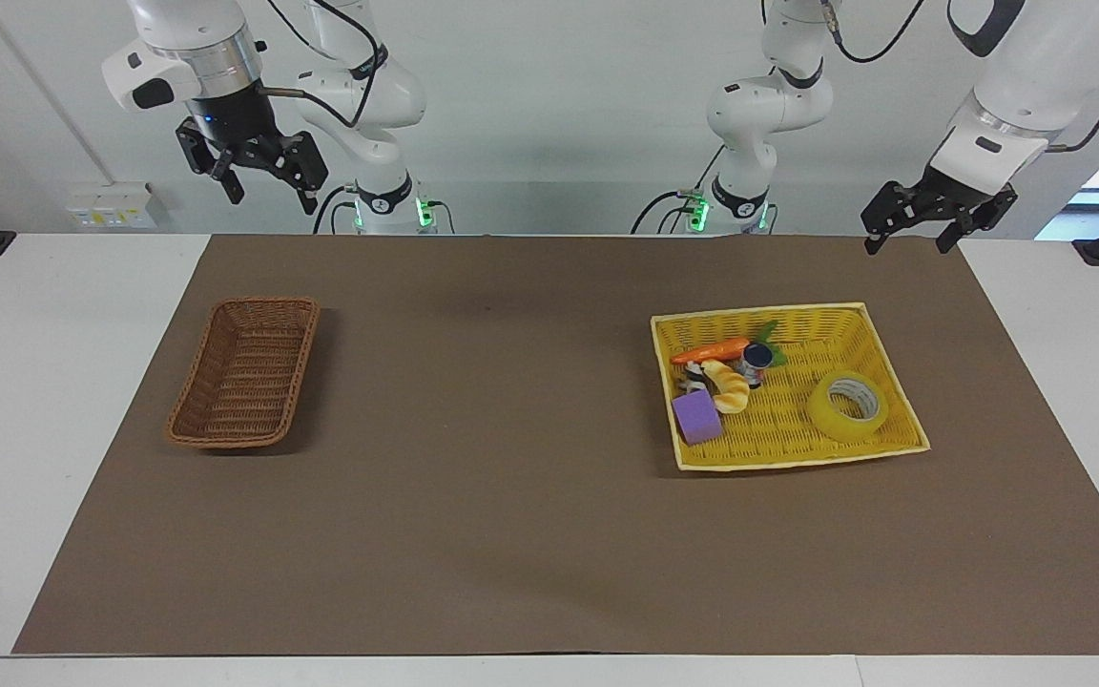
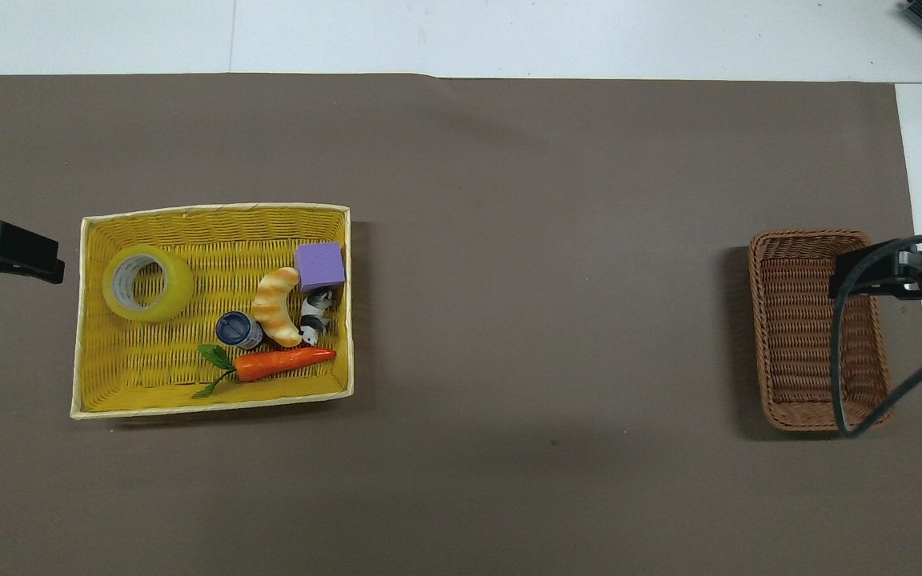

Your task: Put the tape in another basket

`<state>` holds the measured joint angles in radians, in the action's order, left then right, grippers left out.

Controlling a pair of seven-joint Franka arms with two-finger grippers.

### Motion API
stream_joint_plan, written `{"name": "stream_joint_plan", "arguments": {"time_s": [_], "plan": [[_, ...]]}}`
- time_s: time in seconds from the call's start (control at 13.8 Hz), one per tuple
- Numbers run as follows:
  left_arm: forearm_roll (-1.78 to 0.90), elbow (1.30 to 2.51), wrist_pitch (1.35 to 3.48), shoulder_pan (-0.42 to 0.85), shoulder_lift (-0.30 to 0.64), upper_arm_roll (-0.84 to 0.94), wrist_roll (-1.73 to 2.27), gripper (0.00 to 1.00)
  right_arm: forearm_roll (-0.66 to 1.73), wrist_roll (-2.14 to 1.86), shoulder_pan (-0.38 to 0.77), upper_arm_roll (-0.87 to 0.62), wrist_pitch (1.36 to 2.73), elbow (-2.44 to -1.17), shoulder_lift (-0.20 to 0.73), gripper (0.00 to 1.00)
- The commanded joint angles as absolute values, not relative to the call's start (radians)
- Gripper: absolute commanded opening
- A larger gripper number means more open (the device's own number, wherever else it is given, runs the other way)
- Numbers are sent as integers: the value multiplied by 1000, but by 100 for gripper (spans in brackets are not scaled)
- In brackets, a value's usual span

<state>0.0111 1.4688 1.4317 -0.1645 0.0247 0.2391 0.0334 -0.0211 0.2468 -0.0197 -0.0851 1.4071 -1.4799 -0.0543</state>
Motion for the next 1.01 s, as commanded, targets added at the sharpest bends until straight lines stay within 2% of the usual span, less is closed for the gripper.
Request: {"name": "stream_joint_plan", "arguments": {"time_s": [0.0,0.22,0.94], "plan": [[29,1466,1414,-167,17,236,0,100,-11,239,-32,-87,1405,-1494,-65,100],[29,1466,1416,-167,17,236,2,100,-3,193,-54,-74,1341,-1401,0,100],[29,1520,1425,-167,-2,236,0,100,2,186,-58,-74,1381,-1422,-15,100]]}}
